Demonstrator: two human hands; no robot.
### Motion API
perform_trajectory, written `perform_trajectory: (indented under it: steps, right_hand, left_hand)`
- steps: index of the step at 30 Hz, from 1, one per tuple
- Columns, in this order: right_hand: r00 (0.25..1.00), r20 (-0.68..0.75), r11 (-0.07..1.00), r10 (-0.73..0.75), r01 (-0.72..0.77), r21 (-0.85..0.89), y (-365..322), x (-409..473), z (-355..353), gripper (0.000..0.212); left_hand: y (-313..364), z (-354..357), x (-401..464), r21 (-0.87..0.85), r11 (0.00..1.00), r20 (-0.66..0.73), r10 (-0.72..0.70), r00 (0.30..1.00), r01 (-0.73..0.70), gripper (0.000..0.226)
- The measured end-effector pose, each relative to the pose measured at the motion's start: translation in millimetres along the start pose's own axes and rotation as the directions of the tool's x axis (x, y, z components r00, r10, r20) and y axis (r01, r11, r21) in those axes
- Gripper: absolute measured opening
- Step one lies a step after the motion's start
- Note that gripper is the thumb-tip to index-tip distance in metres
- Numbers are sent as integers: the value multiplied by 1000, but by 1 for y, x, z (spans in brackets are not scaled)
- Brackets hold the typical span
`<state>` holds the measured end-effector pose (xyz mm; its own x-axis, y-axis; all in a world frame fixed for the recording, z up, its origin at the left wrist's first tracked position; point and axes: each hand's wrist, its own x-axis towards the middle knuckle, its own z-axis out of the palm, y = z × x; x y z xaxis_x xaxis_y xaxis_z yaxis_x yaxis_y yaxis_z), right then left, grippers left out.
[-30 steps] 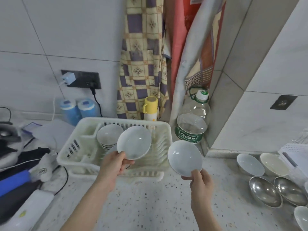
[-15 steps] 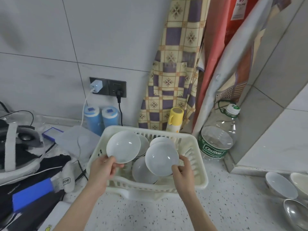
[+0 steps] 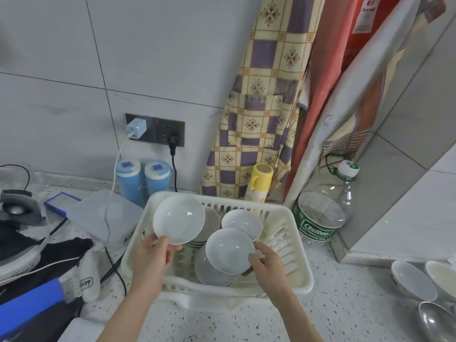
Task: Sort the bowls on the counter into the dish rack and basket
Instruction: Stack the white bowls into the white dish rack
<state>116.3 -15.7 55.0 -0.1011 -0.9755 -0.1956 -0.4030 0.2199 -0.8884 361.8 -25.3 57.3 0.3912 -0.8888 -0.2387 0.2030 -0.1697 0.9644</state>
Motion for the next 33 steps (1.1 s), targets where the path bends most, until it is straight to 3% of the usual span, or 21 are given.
perform_trajectory:
  steps: [4, 13, 19, 33]
  right_hand:
    - [995, 95, 997, 5, 2, -73, 0, 3, 3, 40]
    - [987, 158, 989, 42, -18, -150, 8, 9, 6, 34]
    - [986, 160, 979, 51, -17, -204, 10, 14, 9, 34]
    - [991, 113, 763, 78, 14, -647, 12, 12, 19, 47]
  left_hand:
    - [-3, -3, 2, -20, 1000, -12, 9, 1000, -9, 14]
    - [-7, -2, 6, 53, 999, -11, 3, 1000, -2, 17]
    - [-8, -5, 12, 106, 993, 75, -63, 995, 54, 19]
    - [3, -7, 7, 278, 957, 198, -140, 970, 82, 21]
